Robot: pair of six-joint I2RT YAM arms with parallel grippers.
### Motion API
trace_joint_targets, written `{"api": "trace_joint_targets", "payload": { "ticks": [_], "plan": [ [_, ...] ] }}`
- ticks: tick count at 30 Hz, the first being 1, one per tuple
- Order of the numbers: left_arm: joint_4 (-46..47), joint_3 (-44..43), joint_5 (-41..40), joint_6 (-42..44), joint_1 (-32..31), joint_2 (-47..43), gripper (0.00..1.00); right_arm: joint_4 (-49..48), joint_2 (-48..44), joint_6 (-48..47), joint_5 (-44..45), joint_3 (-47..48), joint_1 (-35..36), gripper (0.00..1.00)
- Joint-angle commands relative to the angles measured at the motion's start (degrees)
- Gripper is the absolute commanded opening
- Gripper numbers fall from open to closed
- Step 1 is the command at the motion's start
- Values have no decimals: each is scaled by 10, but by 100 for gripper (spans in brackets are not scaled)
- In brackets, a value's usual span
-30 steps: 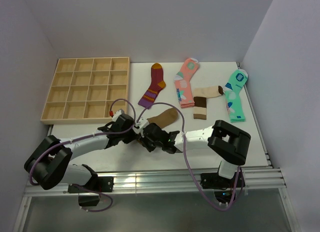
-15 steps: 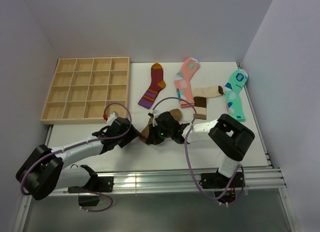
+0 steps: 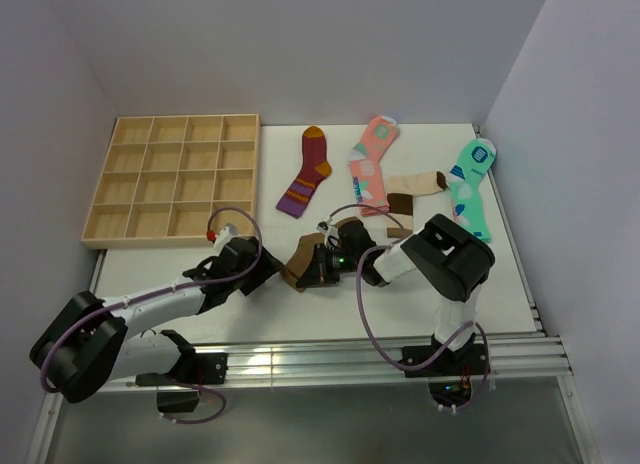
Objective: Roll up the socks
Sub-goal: Roll the sock at the center of the board.
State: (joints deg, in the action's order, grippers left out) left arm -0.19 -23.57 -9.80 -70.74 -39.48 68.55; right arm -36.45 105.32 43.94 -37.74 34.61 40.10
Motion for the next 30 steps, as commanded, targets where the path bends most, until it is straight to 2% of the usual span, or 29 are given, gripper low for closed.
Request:
{"api": "trace_joint_targets", "payload": {
  "ticks": [1, 6, 10, 18, 23, 30],
  "plan": [
    [48, 5, 16, 0, -6, 10, 73, -45, 27, 43, -31, -11, -13, 0],
    [53, 6, 17, -1, -13, 32, 70, -71, 50, 67, -54, -14, -27, 0],
    [50, 2, 23, -4, -15, 58, 63, -86, 58, 80, -60, -17, -34, 0],
    [51, -5, 28, -9, -17, 101, 53, -57, 56, 68, -57, -3, -36, 0],
    [48, -11, 24, -10, -18, 120, 40, -38, 50, 56, -49, 0, -36, 3],
    [34, -30, 27, 1, -20, 141, 13, 24, -11, -9, 3, 0, -30, 34]
  ]
}}
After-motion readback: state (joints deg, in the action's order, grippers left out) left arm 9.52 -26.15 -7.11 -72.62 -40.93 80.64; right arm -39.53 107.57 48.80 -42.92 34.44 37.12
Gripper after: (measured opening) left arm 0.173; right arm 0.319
